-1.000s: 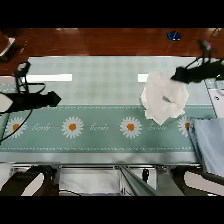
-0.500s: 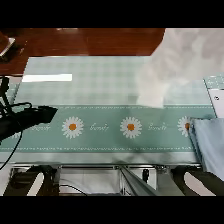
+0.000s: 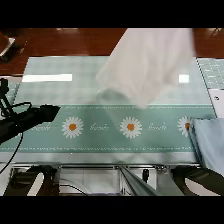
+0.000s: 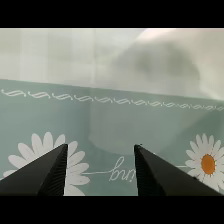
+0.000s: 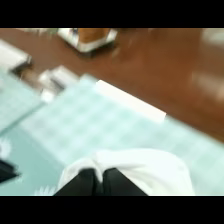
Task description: Fold the shirts.
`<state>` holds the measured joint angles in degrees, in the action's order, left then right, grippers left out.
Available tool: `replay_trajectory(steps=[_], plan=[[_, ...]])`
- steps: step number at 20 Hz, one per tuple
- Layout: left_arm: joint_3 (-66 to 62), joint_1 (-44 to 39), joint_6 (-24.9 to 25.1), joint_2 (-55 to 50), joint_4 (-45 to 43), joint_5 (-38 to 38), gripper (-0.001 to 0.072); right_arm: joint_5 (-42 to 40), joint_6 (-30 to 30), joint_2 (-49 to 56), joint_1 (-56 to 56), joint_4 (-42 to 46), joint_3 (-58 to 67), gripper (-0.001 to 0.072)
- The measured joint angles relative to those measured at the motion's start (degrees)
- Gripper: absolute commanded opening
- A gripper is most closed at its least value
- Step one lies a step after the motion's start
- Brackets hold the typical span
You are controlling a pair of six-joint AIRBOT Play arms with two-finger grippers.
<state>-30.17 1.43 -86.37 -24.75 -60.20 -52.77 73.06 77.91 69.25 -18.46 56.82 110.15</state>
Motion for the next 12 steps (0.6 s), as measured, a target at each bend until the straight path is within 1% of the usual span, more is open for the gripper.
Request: replay_trajectory(steps=[2, 5, 8, 9, 10, 11, 12], plan=[[0.1, 0.0, 0.0, 0.0, 0.2, 0.1, 0.0508, 0.1, 1.4, 4.1, -5.0, 1.3, -3.8, 0.0022], [0.1, 0.0, 0.0, 0.0, 0.2, 0.0, 0.0508, -2.2, 3.0, 11.4, -11.9, 2.3, -9.6, 0.0022], [0.1, 0.0, 0.0, 0.0, 0.3, -1.1, 0.0508, -4.2, 5.4, 19.4, -16.6, 2.8, -12.9, 0.0022], [0.1, 0.0, 0.0, 0.0, 0.3, -1.5, 0.0508, -4.8, 6.1, 21.6, -17.5, 2.7, -13.4, 0.0037], [0.1, 0.0, 0.0, 0.0, 0.3, -1.9, 0.0508, -5.0, 7.1, 23.8, -18.1, 2.5, -13.8, 0.0194], [0.2, 0.0, 0.0, 0.0, 0.3, -2.8, 0.0508, -5.3, 8.2, 25.6, -18.4, 2.5, -14.1, 0.0422], [0.3, 0.0, 0.0, 0.0, 0.3, -3.3, 0.0508, -5.5, 8.9, 26.6, -18.4, 2.2, -14.3, 0.0409]])
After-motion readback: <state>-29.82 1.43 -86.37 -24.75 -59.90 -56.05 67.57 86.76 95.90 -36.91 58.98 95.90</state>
